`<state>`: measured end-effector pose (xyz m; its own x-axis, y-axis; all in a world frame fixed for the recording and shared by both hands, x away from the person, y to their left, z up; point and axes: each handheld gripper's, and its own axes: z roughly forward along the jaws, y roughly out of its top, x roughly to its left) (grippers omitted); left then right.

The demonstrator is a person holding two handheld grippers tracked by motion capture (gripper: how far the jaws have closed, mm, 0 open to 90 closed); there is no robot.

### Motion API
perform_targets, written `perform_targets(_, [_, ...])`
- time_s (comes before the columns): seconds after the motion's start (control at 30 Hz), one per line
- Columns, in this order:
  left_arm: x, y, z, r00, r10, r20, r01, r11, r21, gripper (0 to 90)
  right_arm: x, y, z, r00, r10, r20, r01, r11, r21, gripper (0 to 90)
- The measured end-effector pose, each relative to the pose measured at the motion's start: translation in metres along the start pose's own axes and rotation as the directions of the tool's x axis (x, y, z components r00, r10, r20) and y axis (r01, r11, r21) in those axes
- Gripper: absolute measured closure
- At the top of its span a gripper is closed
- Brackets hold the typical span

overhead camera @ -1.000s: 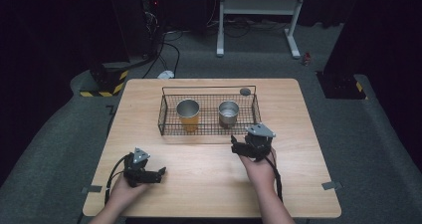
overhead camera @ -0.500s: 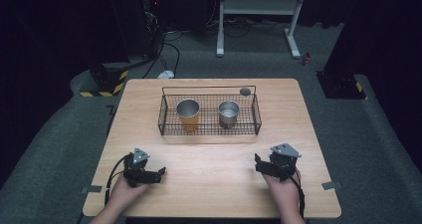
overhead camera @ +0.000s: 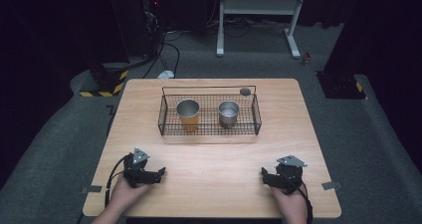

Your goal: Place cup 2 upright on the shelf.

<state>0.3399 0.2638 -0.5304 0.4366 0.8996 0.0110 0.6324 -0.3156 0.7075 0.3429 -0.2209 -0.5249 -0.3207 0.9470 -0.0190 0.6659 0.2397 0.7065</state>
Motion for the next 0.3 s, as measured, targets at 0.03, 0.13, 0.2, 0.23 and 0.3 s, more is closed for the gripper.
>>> perform_targets(0.03, [-0.0001,-0.0001,0.0001,1.0000,-0.001,0.000,0.001,1.0000,-0.002,0.6,0.0026,0.0003,0.0003,0.9997,0.019,0.013,-0.019,1.000,0.002,12.2])
perform_targets(0.13, [-0.0004,-0.0003,0.0002,1.0000,-0.006,-0.001,0.006,1.0000,-0.005,0.6,0.0048,0.0009,0.0009,0.9995,0.022,0.022,-0.022,1.000,0.002,12.0])
perform_targets(0.2, [-0.0006,-0.0004,0.0002,1.0000,-0.009,0.000,0.009,0.9999,-0.005,0.6,0.0048,0.0009,0.0009,0.9995,0.022,0.021,-0.022,1.000,0.002,12.1])
perform_targets(0.23, [-0.0006,-0.0004,0.0002,1.0000,-0.010,0.000,0.010,0.9999,-0.005,0.6,0.0048,0.0009,0.0009,0.9995,0.022,0.021,-0.022,1.000,0.002,12.2])
perform_targets(0.3, [-0.0006,-0.0004,0.0002,1.0000,-0.009,0.000,0.009,0.9999,-0.005,0.6,0.0052,0.0010,0.0007,0.9994,0.027,0.021,-0.027,1.000,0.003,12.2])
